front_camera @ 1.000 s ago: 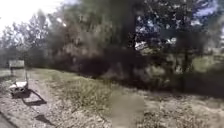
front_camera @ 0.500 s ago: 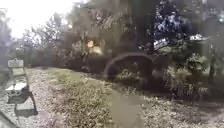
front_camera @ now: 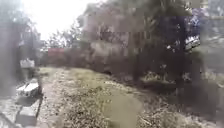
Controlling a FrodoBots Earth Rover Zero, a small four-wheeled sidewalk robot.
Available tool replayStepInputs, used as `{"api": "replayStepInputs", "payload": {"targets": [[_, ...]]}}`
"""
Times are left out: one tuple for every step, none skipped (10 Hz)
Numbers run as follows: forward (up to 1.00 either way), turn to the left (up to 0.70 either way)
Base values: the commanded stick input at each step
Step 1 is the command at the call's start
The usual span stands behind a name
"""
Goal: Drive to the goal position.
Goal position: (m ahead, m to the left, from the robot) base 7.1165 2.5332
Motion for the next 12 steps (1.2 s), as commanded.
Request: {"api": "replayStepInputs", "payload": {"targets": [[0.85,0.04],[0.85,0.22],[0.85,0.34],[0.85,0.34],[0.85,0.34],[0.85,0.34],[0.85,0.34],[0.85,0.34],[0.85,0.34],[0.85,0.34],[0.85,0.34],[0.85,0.33]]}}
